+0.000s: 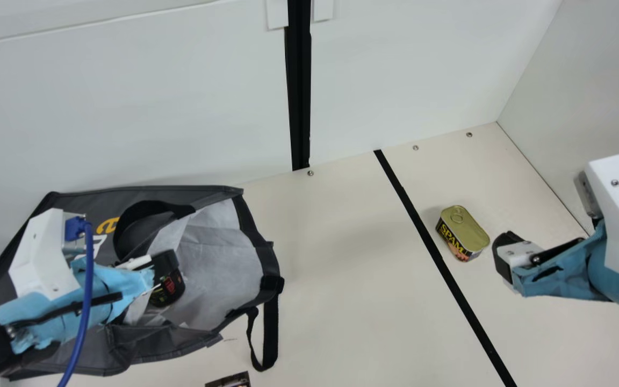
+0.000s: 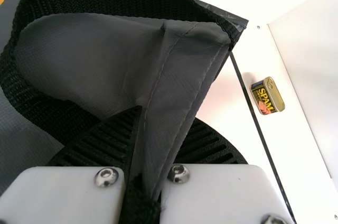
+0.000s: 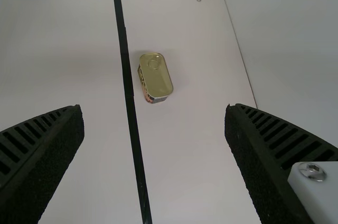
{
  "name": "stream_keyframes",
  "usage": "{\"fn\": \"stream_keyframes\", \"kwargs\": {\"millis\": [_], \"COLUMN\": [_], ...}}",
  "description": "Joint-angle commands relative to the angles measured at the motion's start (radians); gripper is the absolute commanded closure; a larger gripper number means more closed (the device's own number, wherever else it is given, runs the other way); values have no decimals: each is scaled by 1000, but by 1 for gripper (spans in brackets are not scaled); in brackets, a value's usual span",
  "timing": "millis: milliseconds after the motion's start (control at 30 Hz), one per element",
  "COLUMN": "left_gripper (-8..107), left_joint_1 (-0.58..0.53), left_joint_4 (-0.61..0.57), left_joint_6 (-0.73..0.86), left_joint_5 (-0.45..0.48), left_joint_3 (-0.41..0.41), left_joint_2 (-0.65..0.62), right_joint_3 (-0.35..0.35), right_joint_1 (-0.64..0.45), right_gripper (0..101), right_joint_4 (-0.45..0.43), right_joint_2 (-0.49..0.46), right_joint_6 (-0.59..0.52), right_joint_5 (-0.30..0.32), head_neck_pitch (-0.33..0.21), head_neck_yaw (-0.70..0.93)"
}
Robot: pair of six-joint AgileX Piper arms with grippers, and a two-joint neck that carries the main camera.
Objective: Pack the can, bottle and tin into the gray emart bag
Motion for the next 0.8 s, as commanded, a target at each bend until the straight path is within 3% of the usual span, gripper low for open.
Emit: {"fn": "stream_keyframes", "kwargs": {"millis": [0,433,767], "left_gripper": [89,89,89], "left_joint_1": [0,0,0], "left_joint_4": [0,0,0], "left_joint_6": [0,0,0], "left_joint_5": [0,0,0], "left_joint_3": [0,0,0], "left_joint_2": [0,0,0], "right_joint_3": [-5,-47,-36], "right_joint_1": [1,14,18], "right_gripper": [10,10,10], "right_joint_4": [-1,-26,-35], "right_joint_2": [10,92,171], "right_joint_6": [2,9,15], "right_joint_5": [0,0,-55], "head_neck_pitch": [-23,-23,-23], "head_neck_yaw": [-1,-1,-1]}}
